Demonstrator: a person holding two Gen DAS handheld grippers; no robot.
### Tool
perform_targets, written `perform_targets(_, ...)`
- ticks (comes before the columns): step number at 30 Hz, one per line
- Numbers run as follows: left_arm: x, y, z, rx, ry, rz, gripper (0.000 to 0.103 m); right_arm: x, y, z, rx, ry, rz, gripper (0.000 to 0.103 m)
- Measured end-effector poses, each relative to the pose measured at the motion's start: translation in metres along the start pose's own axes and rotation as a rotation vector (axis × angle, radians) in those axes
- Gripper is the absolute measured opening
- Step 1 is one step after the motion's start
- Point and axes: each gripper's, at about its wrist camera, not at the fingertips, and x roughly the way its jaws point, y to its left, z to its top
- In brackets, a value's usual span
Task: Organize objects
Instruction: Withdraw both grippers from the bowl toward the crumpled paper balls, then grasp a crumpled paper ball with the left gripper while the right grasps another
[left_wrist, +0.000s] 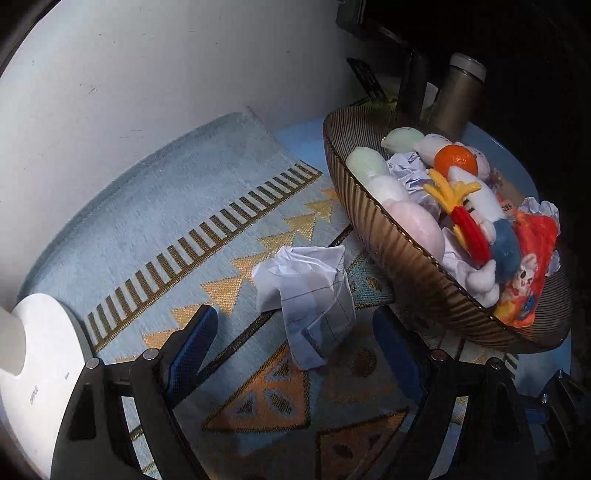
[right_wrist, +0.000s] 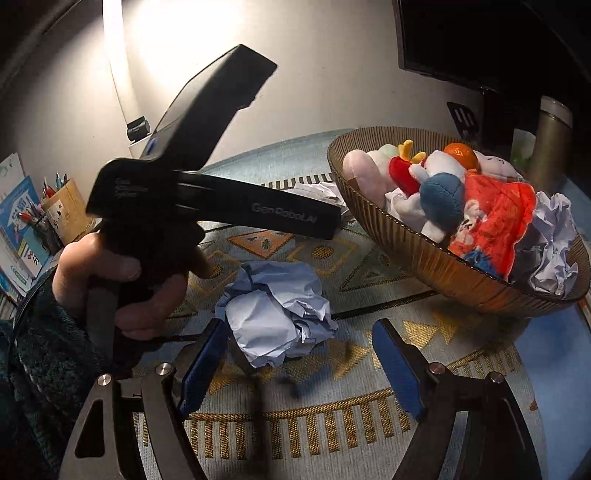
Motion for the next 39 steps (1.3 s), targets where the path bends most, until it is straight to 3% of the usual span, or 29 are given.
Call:
perform_targets(3,0.009,0.007,0.007,-0.011,0.004,-0.016,0.081,0.005,0.001,0.002,0.014,0.014,0.009,0.079)
perform_targets(6,0.006,0.01,0.008,-0.018,-0.012,-0.044,0.069,0.014,0.001,0.006,0.038,0.055,0.045,0.079)
perform_targets(8,0.003,0.012,0.007,-0.023,-0.021,-0.075,0.052,0.024,-0.002,0.008,0.064,0.107,0.071,0.061)
perform_targets(9,0.001,0.013,0.006,-0.032,-0.027,-0.074,0.052,0.023,-0.002,0.008,0.061,0.094,0.051,0.058)
perform_targets(11,-0.004,0.014,0.005,-0.052,-0.044,-0.055,0.05,0.023,-0.001,0.007,0.056,0.095,0.092,0.037)
perform_targets(14,-0.014,0.019,-0.002,-0.09,-0.057,-0.032,0.049,0.018,0.0,0.004,0.04,0.065,0.091,0.029)
perform_targets(19,-0.057,0.024,-0.023,-0.179,-0.105,0.043,0.049,0.008,-0.003,-0.001,0.039,0.028,0.12,0.028)
perform_targets(22,-0.086,0.027,-0.041,-0.242,-0.12,0.09,0.049,0.012,-0.008,-0.006,0.056,0.077,0.181,0.031)
perform_targets(24,-0.107,0.029,-0.058,-0.271,-0.13,0.132,0.049,0.016,-0.014,-0.009,0.089,0.11,0.209,0.042)
perform_targets(26,-0.123,0.03,-0.074,-0.307,-0.133,0.171,0.049,0.011,-0.018,-0.008,0.101,0.089,0.218,0.073)
perform_targets(28,-0.137,0.035,-0.095,-0.354,-0.129,0.222,0.049,0.007,-0.019,-0.005,0.104,0.048,0.175,0.087)
perform_targets(32,-0.149,0.048,-0.141,-0.51,-0.111,0.319,0.049,0.031,-0.009,0.012,0.075,0.098,0.166,0.087)
perform_targets(36,-0.153,0.057,-0.177,-0.637,-0.116,0.349,0.049,0.044,0.009,0.031,0.027,0.109,0.117,0.087)
perform_targets(39,-0.157,0.062,-0.191,-0.676,-0.143,0.365,0.049,0.05,0.012,0.032,0.023,0.125,0.112,0.066)
